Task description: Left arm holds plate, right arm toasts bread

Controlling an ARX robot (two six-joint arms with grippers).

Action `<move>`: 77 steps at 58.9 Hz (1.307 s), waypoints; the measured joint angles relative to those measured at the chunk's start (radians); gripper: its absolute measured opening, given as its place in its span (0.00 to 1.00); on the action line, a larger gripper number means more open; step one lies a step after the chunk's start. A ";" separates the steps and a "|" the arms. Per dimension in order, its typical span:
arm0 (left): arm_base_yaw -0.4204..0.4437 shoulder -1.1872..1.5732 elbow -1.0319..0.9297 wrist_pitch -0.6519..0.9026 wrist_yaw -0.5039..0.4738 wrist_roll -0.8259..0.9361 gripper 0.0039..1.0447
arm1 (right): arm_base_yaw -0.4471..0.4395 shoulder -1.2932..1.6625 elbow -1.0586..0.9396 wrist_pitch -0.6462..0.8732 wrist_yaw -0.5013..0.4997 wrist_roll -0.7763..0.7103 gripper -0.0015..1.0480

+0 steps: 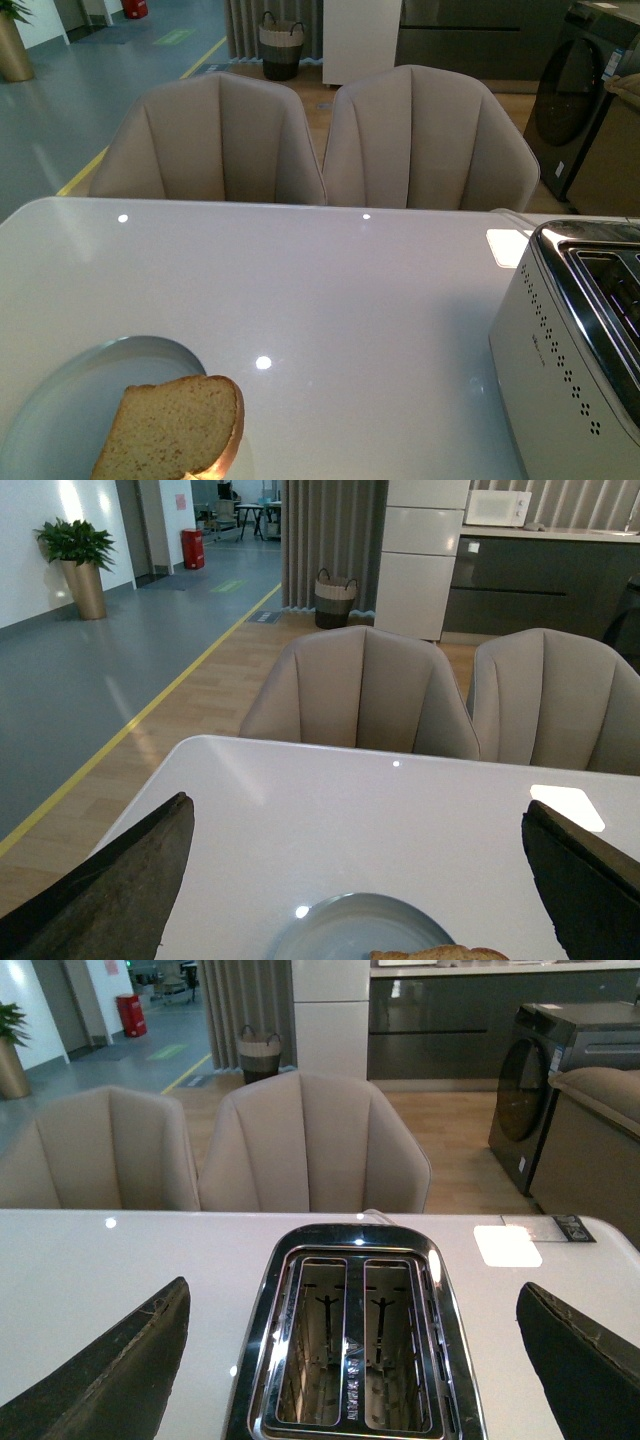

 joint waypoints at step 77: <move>0.199 1.369 0.359 0.261 0.278 -0.042 0.94 | 0.000 0.000 0.000 0.000 -0.002 0.000 0.92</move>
